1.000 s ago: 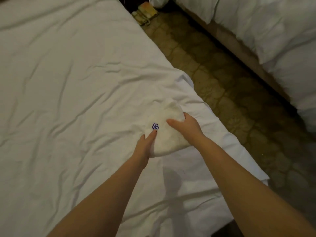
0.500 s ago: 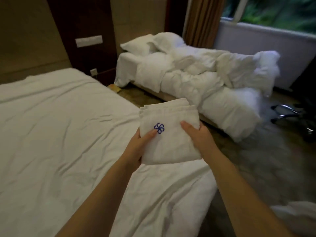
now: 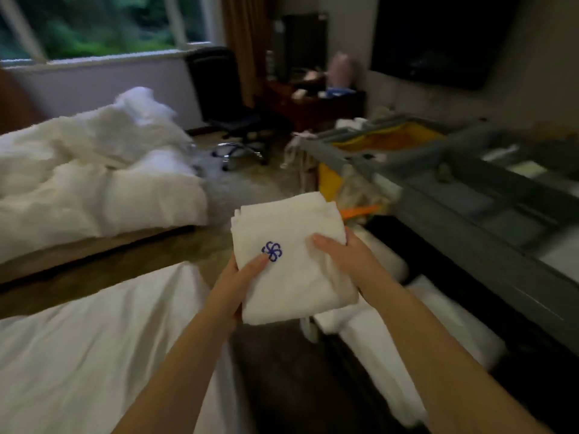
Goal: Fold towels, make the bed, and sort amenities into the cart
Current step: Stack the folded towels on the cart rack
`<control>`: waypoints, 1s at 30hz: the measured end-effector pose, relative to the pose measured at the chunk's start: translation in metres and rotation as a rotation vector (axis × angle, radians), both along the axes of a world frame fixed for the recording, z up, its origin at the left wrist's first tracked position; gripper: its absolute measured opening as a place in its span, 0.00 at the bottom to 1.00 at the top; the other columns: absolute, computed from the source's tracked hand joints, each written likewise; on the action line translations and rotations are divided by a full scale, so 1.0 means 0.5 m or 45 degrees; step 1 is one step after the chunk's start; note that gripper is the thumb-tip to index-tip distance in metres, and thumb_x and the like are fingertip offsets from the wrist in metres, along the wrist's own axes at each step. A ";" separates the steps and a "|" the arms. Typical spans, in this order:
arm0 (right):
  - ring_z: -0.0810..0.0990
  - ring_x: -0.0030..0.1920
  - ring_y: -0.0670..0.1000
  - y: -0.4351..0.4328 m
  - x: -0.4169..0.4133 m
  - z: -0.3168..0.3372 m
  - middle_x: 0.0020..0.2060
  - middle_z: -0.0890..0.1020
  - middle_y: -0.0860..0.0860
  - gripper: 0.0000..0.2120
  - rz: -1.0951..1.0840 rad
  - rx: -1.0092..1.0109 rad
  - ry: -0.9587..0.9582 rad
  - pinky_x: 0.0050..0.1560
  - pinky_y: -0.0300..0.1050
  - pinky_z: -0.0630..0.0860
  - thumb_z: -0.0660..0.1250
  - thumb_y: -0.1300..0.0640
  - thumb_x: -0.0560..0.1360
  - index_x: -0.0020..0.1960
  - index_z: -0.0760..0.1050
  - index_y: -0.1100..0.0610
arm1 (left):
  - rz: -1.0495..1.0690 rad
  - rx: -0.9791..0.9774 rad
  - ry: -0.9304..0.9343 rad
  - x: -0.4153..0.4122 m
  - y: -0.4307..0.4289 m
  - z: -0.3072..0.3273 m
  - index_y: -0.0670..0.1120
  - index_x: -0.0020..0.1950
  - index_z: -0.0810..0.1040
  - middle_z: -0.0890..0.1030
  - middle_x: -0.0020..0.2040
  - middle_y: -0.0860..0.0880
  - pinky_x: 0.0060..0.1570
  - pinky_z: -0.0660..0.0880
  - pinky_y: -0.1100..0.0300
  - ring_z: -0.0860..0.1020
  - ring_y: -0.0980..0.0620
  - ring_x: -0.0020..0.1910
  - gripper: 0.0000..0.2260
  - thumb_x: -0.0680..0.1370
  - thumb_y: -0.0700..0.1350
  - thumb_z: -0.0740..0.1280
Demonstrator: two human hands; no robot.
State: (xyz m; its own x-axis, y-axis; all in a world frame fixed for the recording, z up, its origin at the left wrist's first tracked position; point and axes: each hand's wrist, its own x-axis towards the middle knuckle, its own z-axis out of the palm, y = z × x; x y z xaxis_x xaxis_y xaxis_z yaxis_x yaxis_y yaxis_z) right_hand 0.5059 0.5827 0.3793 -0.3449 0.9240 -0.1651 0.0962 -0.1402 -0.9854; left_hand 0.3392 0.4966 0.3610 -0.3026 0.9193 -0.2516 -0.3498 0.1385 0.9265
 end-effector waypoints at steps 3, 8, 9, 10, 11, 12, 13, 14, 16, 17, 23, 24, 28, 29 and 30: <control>0.79 0.54 0.51 -0.053 0.190 -0.053 0.56 0.79 0.49 0.22 -0.115 -0.149 0.040 0.55 0.50 0.77 0.72 0.54 0.72 0.63 0.69 0.48 | -0.139 -0.082 -0.044 0.158 0.011 -0.047 0.49 0.58 0.76 0.85 0.45 0.50 0.34 0.80 0.57 0.84 0.51 0.41 0.14 0.72 0.44 0.68; 0.78 0.51 0.48 -0.189 0.407 -0.138 0.55 0.78 0.48 0.23 -0.421 -0.261 0.050 0.43 0.42 0.77 0.72 0.55 0.72 0.64 0.67 0.48 | -0.464 -0.232 -0.061 0.359 -0.016 -0.116 0.47 0.64 0.73 0.83 0.53 0.47 0.45 0.81 0.52 0.82 0.47 0.50 0.22 0.70 0.44 0.68; 0.77 0.48 0.46 -0.212 0.435 -0.154 0.52 0.77 0.46 0.22 -0.508 -0.272 0.043 0.40 0.39 0.75 0.71 0.55 0.73 0.63 0.67 0.48 | -0.531 -0.250 -0.043 0.389 -0.016 -0.125 0.47 0.64 0.73 0.83 0.53 0.47 0.46 0.81 0.52 0.82 0.47 0.50 0.22 0.70 0.44 0.68; 0.76 0.46 0.44 -0.231 0.461 -0.170 0.49 0.76 0.44 0.21 -0.595 -0.291 0.031 0.38 0.38 0.73 0.71 0.55 0.73 0.61 0.66 0.47 | -0.600 -0.253 -0.013 0.418 -0.015 -0.134 0.48 0.64 0.73 0.83 0.53 0.47 0.46 0.81 0.52 0.82 0.47 0.50 0.20 0.71 0.43 0.68; 0.75 0.45 0.43 -0.249 0.485 -0.185 0.47 0.74 0.42 0.20 -0.671 -0.315 0.034 0.38 0.38 0.72 0.70 0.55 0.74 0.61 0.65 0.47 | -0.667 -0.252 0.016 0.446 -0.013 -0.143 0.47 0.62 0.74 0.84 0.52 0.48 0.44 0.81 0.55 0.82 0.48 0.49 0.17 0.73 0.41 0.67; 0.75 0.45 0.43 -0.266 0.506 -0.198 0.46 0.74 0.42 0.20 -0.746 -0.340 0.042 0.38 0.39 0.73 0.70 0.55 0.74 0.60 0.65 0.47 | -0.737 -0.255 0.050 0.475 -0.011 -0.152 0.47 0.61 0.74 0.84 0.50 0.48 0.41 0.81 0.57 0.83 0.50 0.46 0.14 0.75 0.39 0.66; 0.76 0.45 0.44 -0.283 0.526 -0.209 0.46 0.74 0.42 0.20 -0.824 -0.366 0.048 0.39 0.41 0.74 0.70 0.54 0.74 0.60 0.64 0.46 | -0.807 -0.263 0.092 0.503 -0.011 -0.160 0.47 0.60 0.75 0.84 0.48 0.49 0.38 0.80 0.60 0.83 0.52 0.44 0.12 0.77 0.38 0.65; 0.77 0.46 0.46 -0.299 0.545 -0.220 0.46 0.75 0.42 0.20 -0.904 -0.393 0.042 0.42 0.44 0.76 0.70 0.54 0.74 0.60 0.65 0.46 | -0.882 -0.265 0.155 0.530 -0.010 -0.168 0.47 0.59 0.75 0.84 0.47 0.49 0.37 0.79 0.62 0.84 0.53 0.43 0.11 0.77 0.38 0.65; 0.78 0.50 0.50 -0.331 0.579 -0.240 0.50 0.77 0.46 0.20 -1.049 -0.444 0.018 0.49 0.50 0.78 0.70 0.53 0.73 0.62 0.67 0.47 | -1.036 -0.249 0.261 0.581 -0.009 -0.189 0.49 0.59 0.75 0.84 0.49 0.50 0.37 0.79 0.63 0.83 0.55 0.44 0.11 0.78 0.40 0.65; 0.79 0.51 0.51 -0.346 0.594 -0.247 0.53 0.78 0.48 0.20 -1.112 -0.457 0.017 0.51 0.52 0.78 0.70 0.54 0.74 0.63 0.68 0.49 | -1.101 -0.242 0.295 0.603 -0.009 -0.200 0.49 0.61 0.75 0.83 0.51 0.50 0.39 0.79 0.63 0.83 0.54 0.47 0.12 0.78 0.41 0.66; 0.77 0.52 0.54 -0.381 0.617 -0.290 0.55 0.76 0.52 0.21 -1.354 -0.612 -0.119 0.56 0.55 0.77 0.66 0.55 0.76 0.67 0.66 0.55 | -1.227 -0.223 0.688 0.664 0.017 -0.280 0.44 0.65 0.72 0.79 0.55 0.48 0.36 0.74 0.65 0.78 0.55 0.47 0.14 0.80 0.45 0.63; 0.77 0.52 0.54 -0.381 0.608 -0.297 0.55 0.75 0.53 0.21 -1.375 -0.648 -0.148 0.55 0.55 0.77 0.65 0.56 0.77 0.67 0.65 0.56 | -1.244 -0.233 0.719 0.660 0.024 -0.290 0.44 0.65 0.72 0.78 0.56 0.47 0.38 0.74 0.63 0.77 0.53 0.47 0.14 0.80 0.45 0.62; 0.77 0.52 0.55 -0.386 0.547 -0.321 0.55 0.75 0.52 0.22 -1.526 -0.719 -0.209 0.54 0.54 0.77 0.64 0.56 0.77 0.70 0.64 0.54 | -1.415 -0.197 0.830 0.631 0.052 -0.316 0.45 0.66 0.71 0.77 0.58 0.47 0.44 0.72 0.60 0.75 0.51 0.50 0.14 0.81 0.41 0.60; 0.77 0.51 0.54 -0.389 0.533 -0.325 0.54 0.75 0.51 0.21 -1.579 -0.738 -0.209 0.53 0.54 0.77 0.63 0.56 0.77 0.69 0.65 0.54 | -1.472 -0.174 0.860 0.627 0.055 -0.320 0.46 0.65 0.71 0.76 0.57 0.48 0.46 0.71 0.60 0.74 0.52 0.51 0.13 0.80 0.40 0.60; 0.77 0.51 0.54 -0.392 0.521 -0.327 0.53 0.74 0.51 0.21 -1.629 -0.755 -0.206 0.52 0.54 0.77 0.63 0.56 0.78 0.69 0.65 0.54 | -1.526 -0.151 0.875 0.624 0.056 -0.321 0.47 0.64 0.70 0.75 0.57 0.49 0.48 0.71 0.60 0.74 0.52 0.51 0.13 0.80 0.40 0.60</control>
